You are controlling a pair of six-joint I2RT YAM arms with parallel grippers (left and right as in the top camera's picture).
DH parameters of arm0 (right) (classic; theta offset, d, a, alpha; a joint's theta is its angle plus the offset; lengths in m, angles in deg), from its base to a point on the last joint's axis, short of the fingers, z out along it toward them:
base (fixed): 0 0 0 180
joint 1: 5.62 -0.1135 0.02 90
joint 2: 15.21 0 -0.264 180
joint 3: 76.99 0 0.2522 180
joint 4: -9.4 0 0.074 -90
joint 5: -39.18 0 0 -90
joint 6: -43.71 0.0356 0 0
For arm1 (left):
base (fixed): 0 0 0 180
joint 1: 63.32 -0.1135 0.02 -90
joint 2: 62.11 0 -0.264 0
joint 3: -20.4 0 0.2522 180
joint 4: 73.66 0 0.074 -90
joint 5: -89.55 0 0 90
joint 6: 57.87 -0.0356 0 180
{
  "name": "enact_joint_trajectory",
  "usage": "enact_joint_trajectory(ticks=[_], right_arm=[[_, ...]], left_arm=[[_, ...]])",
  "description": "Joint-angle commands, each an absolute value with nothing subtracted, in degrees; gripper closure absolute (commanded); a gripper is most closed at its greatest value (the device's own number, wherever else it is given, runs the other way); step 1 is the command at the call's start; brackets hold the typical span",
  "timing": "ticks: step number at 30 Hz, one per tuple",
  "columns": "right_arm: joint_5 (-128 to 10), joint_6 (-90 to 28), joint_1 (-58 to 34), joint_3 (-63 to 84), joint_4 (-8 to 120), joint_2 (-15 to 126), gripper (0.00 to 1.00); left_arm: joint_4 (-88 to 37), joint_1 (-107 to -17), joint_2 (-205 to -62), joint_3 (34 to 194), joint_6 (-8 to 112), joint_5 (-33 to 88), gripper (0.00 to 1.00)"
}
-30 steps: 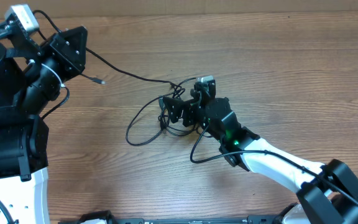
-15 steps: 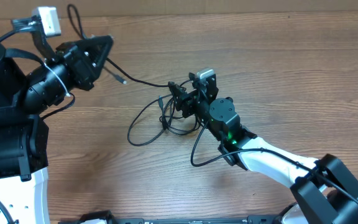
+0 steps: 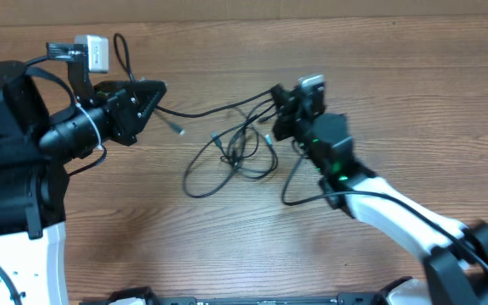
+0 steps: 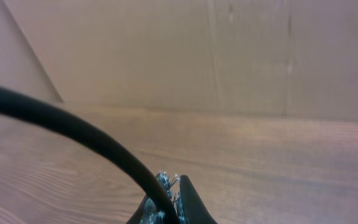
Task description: Untangle cables
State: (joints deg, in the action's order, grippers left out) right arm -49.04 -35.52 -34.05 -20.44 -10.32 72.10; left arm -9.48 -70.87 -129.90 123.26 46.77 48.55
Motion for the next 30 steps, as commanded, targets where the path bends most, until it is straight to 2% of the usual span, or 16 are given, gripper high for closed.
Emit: enact_joint_trajectory(ticks=[1,5,9,12,14,17,21,24,30], right_arm=[[-59.9,-34.1,-31.4,-17.6,-7.6,61.2,0.96],[-68.8,-33.9,-30.9,-16.9,-2.9,51.6,0.96],[-66.9,-36.9,-30.9,-16.9,1.2,46.2,0.96],[-58.7,-39.7,-30.9,-16.9,5.8,46.0,0.96],[-45.9,-44.3,-30.9,-16.9,12.0,47.8,0.96],[-32.1,-46.2,-30.9,-16.9,19.3,51.2,0.96],[-32.5,-46.1,-31.0,-16.9,29.4,54.5,0.96],[-30.5,-41.3,-30.8,-16.9,36.3,55.4,0.96],[-10.5,-36.8,-30.2,-14.5,38.6,54.8,0.96]], left_arm=[[-6.6,-71.1,-133.7,124.3,42.2,36.4,0.96],[-6.6,-70.6,-138.6,124.3,42.2,36.8,0.96],[-6.6,-68.9,-144.3,124.3,41.5,38.4,0.96],[-6.7,-66.8,-147.9,124.3,38.9,43.4,0.96],[-6.7,-64.7,-150.4,124.3,36.1,47.8,0.96],[-6.6,-62.6,-151.8,124.3,34.6,47.4,0.96],[-7.3,-60.9,-152.1,124.3,34.2,47.1,0.96],[-7.7,-60.8,-152.1,124.3,34.2,47.1,0.96],[-7.6,-60.8,-152.1,124.3,34.2,47.1,0.96]])
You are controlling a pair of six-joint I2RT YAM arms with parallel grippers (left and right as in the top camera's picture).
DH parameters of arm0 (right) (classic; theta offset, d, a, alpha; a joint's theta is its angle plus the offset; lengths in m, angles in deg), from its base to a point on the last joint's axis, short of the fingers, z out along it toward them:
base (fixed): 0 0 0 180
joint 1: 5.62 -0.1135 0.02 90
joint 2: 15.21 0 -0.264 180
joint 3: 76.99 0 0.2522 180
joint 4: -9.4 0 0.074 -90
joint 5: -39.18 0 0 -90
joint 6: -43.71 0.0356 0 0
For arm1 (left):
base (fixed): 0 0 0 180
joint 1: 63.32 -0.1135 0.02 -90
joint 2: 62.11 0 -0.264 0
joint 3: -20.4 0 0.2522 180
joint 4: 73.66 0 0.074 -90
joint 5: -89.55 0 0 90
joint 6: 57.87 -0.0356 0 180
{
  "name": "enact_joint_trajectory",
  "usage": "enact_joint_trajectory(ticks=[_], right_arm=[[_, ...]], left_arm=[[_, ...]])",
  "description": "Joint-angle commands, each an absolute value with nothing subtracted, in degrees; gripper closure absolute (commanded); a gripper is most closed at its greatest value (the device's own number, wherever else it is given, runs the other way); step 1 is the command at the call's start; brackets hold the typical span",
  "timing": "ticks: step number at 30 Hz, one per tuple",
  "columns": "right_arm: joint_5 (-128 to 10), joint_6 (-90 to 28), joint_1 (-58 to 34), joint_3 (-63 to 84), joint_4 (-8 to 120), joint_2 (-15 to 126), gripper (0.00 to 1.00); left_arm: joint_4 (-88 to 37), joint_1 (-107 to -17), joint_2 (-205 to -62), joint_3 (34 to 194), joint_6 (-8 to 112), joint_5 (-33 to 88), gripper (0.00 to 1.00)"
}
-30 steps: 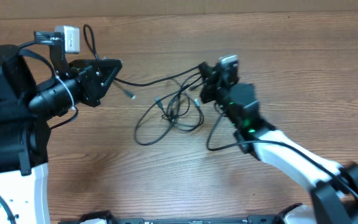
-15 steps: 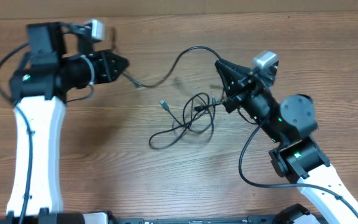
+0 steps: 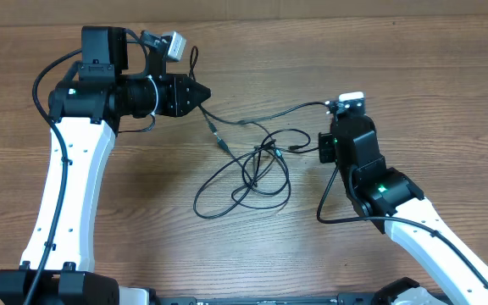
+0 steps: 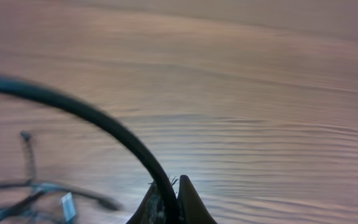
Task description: Untangle cables
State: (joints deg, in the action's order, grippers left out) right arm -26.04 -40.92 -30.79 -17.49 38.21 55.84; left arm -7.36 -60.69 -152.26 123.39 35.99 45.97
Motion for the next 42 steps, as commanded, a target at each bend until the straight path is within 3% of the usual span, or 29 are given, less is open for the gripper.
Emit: enact_joint_trajectory(ticks=[1,4,7,10,13,15,19,24,31,35,39,42], right_arm=[[-6.2,-34.6,-30.2,-12.9,39.8,54.5,0.96],[-3.3,-32.2,-30.2,-7.6,44.2,53.6,0.96],[-5.2,-22.3,-30.2,-1.9,51.9,52.8,0.96],[-22.8,-18.7,-30.2,2.2,59.1,52.7,0.96],[-46.5,-22.2,-30.2,1.2,63.1,53.1,0.96],[-51.2,-25.8,-30.3,0.1,67.0,54.2,0.96],[-41.0,-25.2,-30.2,0.0,78.1,57.2,0.96],[-14.9,-7.7,-29.7,1.5,88.5,58.2,0.96],[-13.5,-4.3,-26.2,11.6,89.4,58.0,0.96],[-28.4,-9.4,-26.2,12.7,87.7,58.1,0.96],[-57.1,-26.3,-26.2,11.1,88.5,58.6,0.96],[-71.2,-38.3,-26.2,9.5,90.3,58.6,0.96]], left_arm=[[-7.6,-60.8,-152.1,124.3,34.3,47.1,0.96],[-7.7,-60.8,-152.1,124.3,34.2,47.0,0.96],[-7.7,-60.8,-152.1,124.3,34.3,47.0,0.96],[-7.7,-60.8,-152.1,124.3,34.7,46.9,0.96],[-7.7,-60.8,-152.1,124.3,34.9,47.0,0.96],[-7.7,-60.8,-152.1,124.3,34.9,47.0,0.96],[-7.4,-60.8,-152.1,124.3,34.9,47.0,0.96],[-7.0,-60.8,-152.1,124.3,34.9,47.0,0.96],[-5.9,-60.8,-152.1,124.3,34.9,46.9,0.96],[-5.6,-60.8,-152.1,124.3,34.9,47.0,0.96],[-5.8,-60.8,-152.1,124.3,34.8,46.9,0.96],[-5.9,-60.8,-152.1,124.3,34.8,46.9,0.96]])
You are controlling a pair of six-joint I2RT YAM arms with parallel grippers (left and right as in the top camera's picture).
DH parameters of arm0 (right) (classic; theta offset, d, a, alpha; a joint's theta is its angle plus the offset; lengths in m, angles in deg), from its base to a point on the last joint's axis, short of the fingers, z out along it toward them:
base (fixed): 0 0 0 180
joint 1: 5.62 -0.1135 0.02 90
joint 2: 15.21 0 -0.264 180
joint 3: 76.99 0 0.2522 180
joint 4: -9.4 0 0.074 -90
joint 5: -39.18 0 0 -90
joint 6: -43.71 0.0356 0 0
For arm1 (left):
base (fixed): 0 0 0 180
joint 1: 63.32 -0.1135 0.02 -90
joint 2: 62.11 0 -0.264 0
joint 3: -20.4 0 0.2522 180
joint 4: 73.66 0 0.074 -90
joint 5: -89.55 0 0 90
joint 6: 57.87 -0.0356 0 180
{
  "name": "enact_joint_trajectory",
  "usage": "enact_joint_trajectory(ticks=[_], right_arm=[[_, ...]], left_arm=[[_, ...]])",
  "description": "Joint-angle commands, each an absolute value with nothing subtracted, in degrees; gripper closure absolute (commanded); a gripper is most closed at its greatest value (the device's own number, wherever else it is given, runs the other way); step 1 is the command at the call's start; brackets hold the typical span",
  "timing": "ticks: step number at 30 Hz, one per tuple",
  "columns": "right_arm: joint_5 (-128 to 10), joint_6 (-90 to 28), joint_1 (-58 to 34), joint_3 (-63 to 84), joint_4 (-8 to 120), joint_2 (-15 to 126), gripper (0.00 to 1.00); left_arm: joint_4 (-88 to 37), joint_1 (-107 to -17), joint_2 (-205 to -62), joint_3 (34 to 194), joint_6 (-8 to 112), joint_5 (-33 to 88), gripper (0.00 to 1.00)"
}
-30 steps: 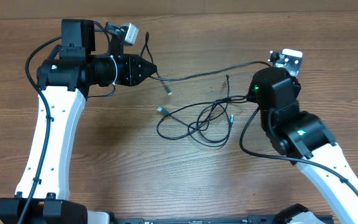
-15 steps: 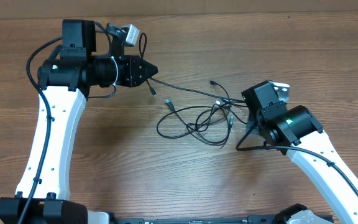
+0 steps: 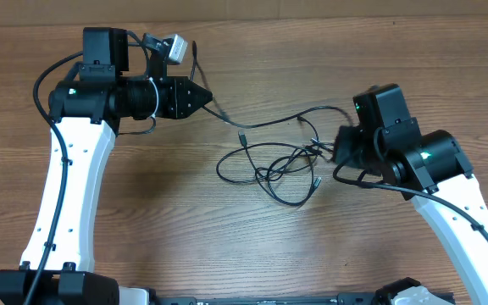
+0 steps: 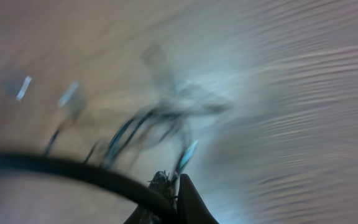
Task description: Untangle cables
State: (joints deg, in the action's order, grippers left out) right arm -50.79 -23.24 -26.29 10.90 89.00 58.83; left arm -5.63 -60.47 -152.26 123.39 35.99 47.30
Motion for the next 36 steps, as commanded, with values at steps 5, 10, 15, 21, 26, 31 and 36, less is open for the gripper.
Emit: enact_joint_trajectory(ticks=[5,10,15,21,26,31,36], right_arm=[[-62.0,-35.5,-26.2,9.6,91.3,58.6,0.96],[-71.2,-34.6,-26.2,9.6,80.1,58.6,0.96],[-80.9,-37.2,-25.7,13.4,63.3,58.5,0.96],[-80.9,-37.2,-24.1,26.0,53.7,58.4,0.96],[-80.9,-37.2,-24.1,29.3,56.2,58.7,0.96],[-71.5,-37.2,-24.3,27.2,75.7,63.4,0.96],[-67.7,-37.2,-24.3,26.8,88.3,71.0,0.96]], left_arm=[[-5.5,-60.8,-152.1,124.3,34.7,47.1,0.96],[-3.7,-58.2,-152.1,124.3,29.0,47.7,0.96],[-0.4,-54.9,-152.1,124.3,21.8,47.6,0.96],[0.2,-54.8,-152.1,124.3,21.6,47.3,0.96],[-0.4,-54.8,-152.1,124.3,21.3,46.9,0.96],[-0.8,-54.8,-152.1,124.3,21.4,43.3,0.96],[-0.8,-54.8,-152.1,124.3,21.4,43.0,0.95]])
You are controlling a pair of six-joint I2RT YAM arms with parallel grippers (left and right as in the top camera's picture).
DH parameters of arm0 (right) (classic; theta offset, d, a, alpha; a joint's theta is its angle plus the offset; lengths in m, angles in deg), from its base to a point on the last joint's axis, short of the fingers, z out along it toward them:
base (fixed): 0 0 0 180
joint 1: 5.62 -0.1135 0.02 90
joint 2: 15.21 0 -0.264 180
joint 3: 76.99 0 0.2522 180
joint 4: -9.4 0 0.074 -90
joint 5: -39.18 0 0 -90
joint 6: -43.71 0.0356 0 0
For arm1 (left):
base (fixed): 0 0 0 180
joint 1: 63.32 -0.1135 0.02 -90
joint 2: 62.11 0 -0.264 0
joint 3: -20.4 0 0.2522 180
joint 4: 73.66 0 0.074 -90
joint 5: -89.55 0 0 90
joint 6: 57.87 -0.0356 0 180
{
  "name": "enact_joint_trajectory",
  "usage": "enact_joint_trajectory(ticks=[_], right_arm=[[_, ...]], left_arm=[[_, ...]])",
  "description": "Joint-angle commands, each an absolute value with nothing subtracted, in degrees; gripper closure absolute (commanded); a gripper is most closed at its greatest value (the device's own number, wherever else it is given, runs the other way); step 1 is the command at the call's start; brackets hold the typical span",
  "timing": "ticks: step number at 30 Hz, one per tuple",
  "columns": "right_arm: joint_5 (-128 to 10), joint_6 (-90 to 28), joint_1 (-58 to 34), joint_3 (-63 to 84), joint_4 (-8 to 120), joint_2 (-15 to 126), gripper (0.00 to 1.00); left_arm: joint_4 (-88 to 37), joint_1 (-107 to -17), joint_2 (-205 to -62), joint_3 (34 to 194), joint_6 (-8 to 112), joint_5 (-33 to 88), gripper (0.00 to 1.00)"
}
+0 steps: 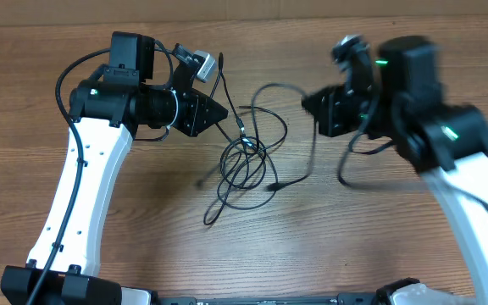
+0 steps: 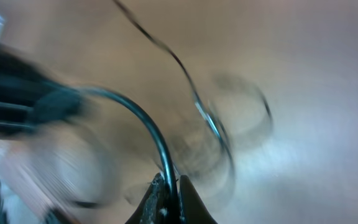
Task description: Untangle cables
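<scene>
The black cables (image 1: 244,165) hang and lie as a loose tangle of loops at the table's middle, with thin ends trailing down to the left. My left gripper (image 1: 224,110) is just up-left of the tangle, shut on a strand that leads into it. My right gripper (image 1: 308,103) is blurred and raised to the tangle's upper right, with a loop arching from it toward the left gripper. The right wrist view shows this gripper (image 2: 169,188) pinched shut on a black cable (image 2: 151,130) that curves up and left. That view is heavily blurred.
The wooden table (image 1: 142,246) runs under everything, with a brown cardboard wall (image 1: 252,8) along its far edge. The left arm's white link (image 1: 70,203) stands at the left, and the right arm's white link (image 1: 481,212) crosses the right side.
My right gripper has moved from the tangle's right to a higher point further back, the cable still in it. The tangle now sits further left and narrower. My left gripper shifted slightly right.
First my left gripper was far left and my right gripper close to the tangle, both shut on cable. Then the left stood nearer and the right had moved out to the right. Later the loops lay spread wide between them. Now the bundle hangs narrow below both grippers.
</scene>
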State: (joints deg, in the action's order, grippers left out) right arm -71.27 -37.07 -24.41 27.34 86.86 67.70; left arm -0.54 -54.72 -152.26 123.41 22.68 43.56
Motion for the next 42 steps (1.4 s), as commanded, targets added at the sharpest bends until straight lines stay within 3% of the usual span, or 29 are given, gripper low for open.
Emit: enact_joint_trajectory(ticks=[1,7,10,21,32,42], right_arm=[[-68.4,-37.2,-24.3,26.8,88.5,72.1,0.96],[-71.5,-40.2,-24.3,26.8,81.7,74.2,0.96],[-71.5,-40.2,-24.3,26.8,78.6,74.1,0.96],[-77.7,-47.3,-25.2,26.8,65.4,74.4,0.95],[-80.3,-53.6,-28.7,26.8,58.3,74.6,0.93],[-80.2,-53.9,-31.1,26.8,52.2,75.7,0.66]], left_arm=[[-0.8,-54.8,-152.1,124.3,20.8,43.4,0.96],[2.0,-55.5,-151.2,124.3,-2.7,64.8,0.96],[4.7,-56.8,-150.2,124.3,-6.8,63.7,0.96],[6.1,-65.3,-148.8,124.3,-6.9,83.1,0.96],[6.1,-65.1,-148.8,124.3,-3.7,90.1,0.96],[6.1,-64.6,-148.8,124.3,1.2,90.1,0.96]])
